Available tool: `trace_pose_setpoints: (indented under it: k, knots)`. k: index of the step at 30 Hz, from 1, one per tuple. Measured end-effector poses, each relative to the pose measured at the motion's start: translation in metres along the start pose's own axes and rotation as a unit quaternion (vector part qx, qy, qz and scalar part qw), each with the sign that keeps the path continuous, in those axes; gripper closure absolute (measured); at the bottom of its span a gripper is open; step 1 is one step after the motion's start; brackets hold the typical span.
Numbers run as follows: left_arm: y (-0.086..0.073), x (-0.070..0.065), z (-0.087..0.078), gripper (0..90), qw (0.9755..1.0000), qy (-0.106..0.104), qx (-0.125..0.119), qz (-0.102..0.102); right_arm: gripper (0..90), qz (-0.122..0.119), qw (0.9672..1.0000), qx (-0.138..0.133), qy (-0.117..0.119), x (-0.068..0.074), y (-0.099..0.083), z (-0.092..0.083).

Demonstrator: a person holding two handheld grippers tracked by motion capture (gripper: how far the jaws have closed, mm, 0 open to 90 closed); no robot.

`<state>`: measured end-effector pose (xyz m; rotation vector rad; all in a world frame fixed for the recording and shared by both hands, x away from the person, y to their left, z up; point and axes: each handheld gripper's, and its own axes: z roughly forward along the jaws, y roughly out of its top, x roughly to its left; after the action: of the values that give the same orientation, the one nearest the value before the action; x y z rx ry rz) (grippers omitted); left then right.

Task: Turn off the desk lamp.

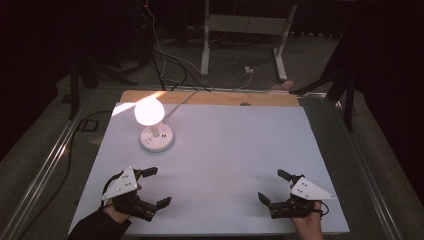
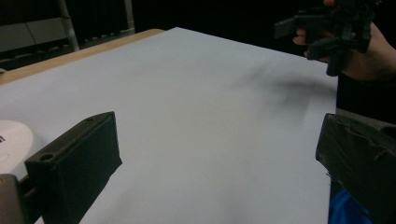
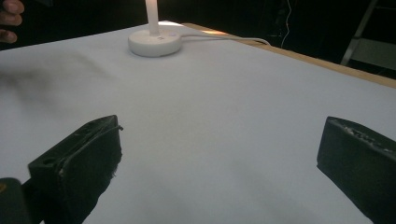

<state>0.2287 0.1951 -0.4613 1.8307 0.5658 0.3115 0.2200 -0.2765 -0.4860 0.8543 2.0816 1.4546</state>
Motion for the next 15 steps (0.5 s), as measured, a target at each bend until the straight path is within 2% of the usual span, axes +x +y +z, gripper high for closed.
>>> trace_pose_setpoints:
  k: [15]
  knots:
    - [0.014,0.018,0.007,0.5,0.9991,0.043,-0.003,-0.007,0.0,0.002,1.0000,-0.002,0.002,0.000,0.000,0.000]
